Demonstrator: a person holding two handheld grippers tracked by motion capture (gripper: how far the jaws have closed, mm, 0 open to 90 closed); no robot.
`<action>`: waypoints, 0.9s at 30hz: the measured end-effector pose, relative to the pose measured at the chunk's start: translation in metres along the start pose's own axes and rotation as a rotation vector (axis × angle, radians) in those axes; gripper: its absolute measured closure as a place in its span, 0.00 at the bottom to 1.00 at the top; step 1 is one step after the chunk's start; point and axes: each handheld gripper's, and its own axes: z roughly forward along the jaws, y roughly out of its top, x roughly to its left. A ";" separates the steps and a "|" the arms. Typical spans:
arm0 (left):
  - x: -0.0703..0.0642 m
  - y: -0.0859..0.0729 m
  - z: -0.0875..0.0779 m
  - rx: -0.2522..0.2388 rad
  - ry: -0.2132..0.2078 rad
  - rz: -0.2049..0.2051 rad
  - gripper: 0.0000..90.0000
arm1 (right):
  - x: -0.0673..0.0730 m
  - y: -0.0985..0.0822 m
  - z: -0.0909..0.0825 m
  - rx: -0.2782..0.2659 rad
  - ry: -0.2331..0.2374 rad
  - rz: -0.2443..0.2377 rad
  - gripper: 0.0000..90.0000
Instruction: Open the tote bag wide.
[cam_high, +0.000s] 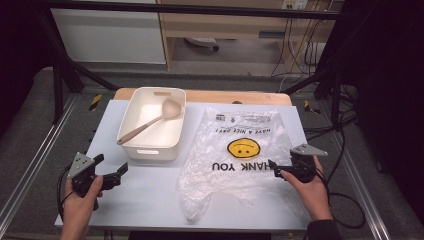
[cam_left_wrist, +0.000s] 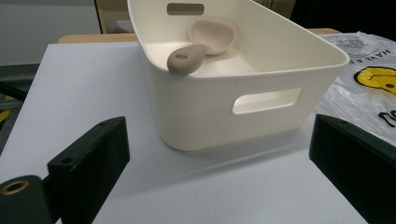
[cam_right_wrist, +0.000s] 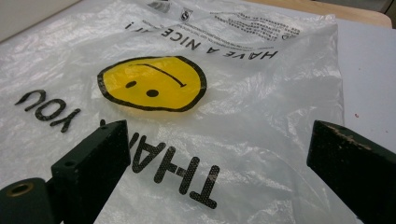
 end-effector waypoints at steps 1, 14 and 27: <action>0.000 0.000 0.000 0.002 0.003 -0.002 0.05 | 0.000 0.000 0.000 0.000 0.000 0.000 0.08; 0.001 0.001 0.000 -0.002 0.002 -0.011 0.05 | -0.009 0.026 -0.001 -0.054 -0.009 0.034 0.07; 0.001 0.000 0.001 -0.003 -0.008 -0.019 0.05 | -0.030 0.043 0.006 -0.074 -0.039 0.049 0.12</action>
